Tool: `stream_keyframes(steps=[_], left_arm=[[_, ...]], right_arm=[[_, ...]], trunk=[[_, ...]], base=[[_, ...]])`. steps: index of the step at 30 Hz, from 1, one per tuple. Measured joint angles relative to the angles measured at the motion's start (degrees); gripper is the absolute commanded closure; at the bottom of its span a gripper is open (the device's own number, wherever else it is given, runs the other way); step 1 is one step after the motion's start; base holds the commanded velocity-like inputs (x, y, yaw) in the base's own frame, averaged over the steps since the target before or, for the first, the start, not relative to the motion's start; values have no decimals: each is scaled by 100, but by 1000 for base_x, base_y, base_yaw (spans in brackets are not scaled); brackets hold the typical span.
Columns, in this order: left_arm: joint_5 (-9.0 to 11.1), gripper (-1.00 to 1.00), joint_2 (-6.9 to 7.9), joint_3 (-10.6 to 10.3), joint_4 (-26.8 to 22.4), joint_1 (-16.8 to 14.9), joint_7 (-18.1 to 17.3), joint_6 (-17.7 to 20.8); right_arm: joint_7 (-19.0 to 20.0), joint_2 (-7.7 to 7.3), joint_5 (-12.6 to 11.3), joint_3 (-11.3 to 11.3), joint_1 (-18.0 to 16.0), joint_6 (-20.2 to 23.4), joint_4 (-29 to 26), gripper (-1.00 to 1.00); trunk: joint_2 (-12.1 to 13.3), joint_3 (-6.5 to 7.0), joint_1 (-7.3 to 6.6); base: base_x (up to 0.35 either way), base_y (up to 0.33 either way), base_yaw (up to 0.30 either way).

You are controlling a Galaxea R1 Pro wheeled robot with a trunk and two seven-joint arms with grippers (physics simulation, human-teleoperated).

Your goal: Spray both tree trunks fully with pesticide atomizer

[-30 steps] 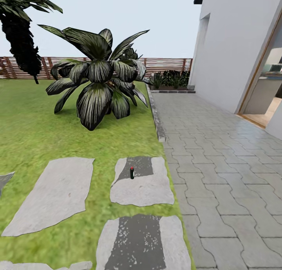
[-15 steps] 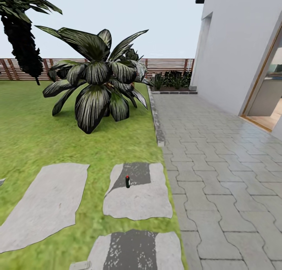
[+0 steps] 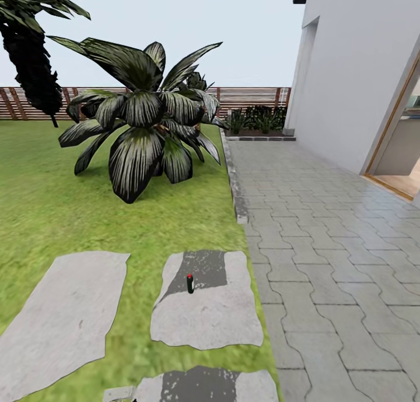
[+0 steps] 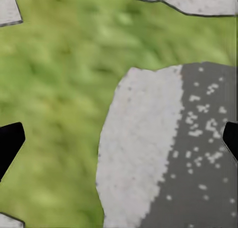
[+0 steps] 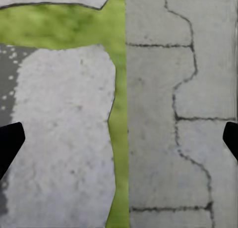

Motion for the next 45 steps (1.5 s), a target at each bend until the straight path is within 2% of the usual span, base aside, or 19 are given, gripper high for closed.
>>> stream_keyframes(steps=[4,5,6,7,10,12,13,20,24,28,34,45], left_arm=[[-20,-100,-1,-23,-176,-129,-21,64],[-22,-100,2,-23,-404,-348,-51,146],[-25,-100,-2,-26,-457,-758,-60,216],[-22,-100,-4,-25,-482,-852,-67,327],[-11,-100,-13,-29,-512,-1473,-82,891],[-8,-100,-25,-31,-516,-1672,-85,1037],[-6,-100,-70,-34,-544,-1863,-84,1160],[-8,-100,-51,-42,-556,-1842,-73,1127],[-10,-100,-15,-38,-551,-1827,-71,1116],[-3,-100,-3,-40,-545,-1826,-75,1084],[-7,-100,-33,-41,-546,-1826,-79,1050],[-10,-100,-34,-41,-554,-1834,-79,1039]], right_arm=[[4,-6,5,-1,-45,16,-997,-100],[-2,-8,11,-7,-173,76,-1562,-100],[-3,-8,17,-6,-386,129,-1951,-100],[-4,-8,18,-8,-508,210,-2068,-100],[-2,-13,23,-9,-1264,763,-2216,-100],[-3,-15,19,-10,-1529,1034,-2238,-100],[-3,-16,11,-11,-1779,1322,-2373,-100],[11,-67,31,-5,-1873,1393,-2500,-100],[17,-375,15,0,-1866,1386,-2492,-100],[19,-500,7,6,-1864,1385,-2487,-100],[18,-506,7,14,-1855,1380,-2138,-100],[15,-500,-1,16,-1855,1376,-2057,-100]], trunk=[[0,1,0],[1,-1,1],[0,2,0],[0,1,0],[0,2,0],[0,0,0],[0,2,0],[0,0,0],[0,0,0],[0,0,0],[0,0,0],[0,0,0]], base=[[11,1,0],[1,0,0],[0,0,0],[0,0,0],[0,0,0],[0,0,0],[0,0,0],[117,0,0],[312,-13,0],[300,-106,0],[272,-165,0],[193,-226,0]])
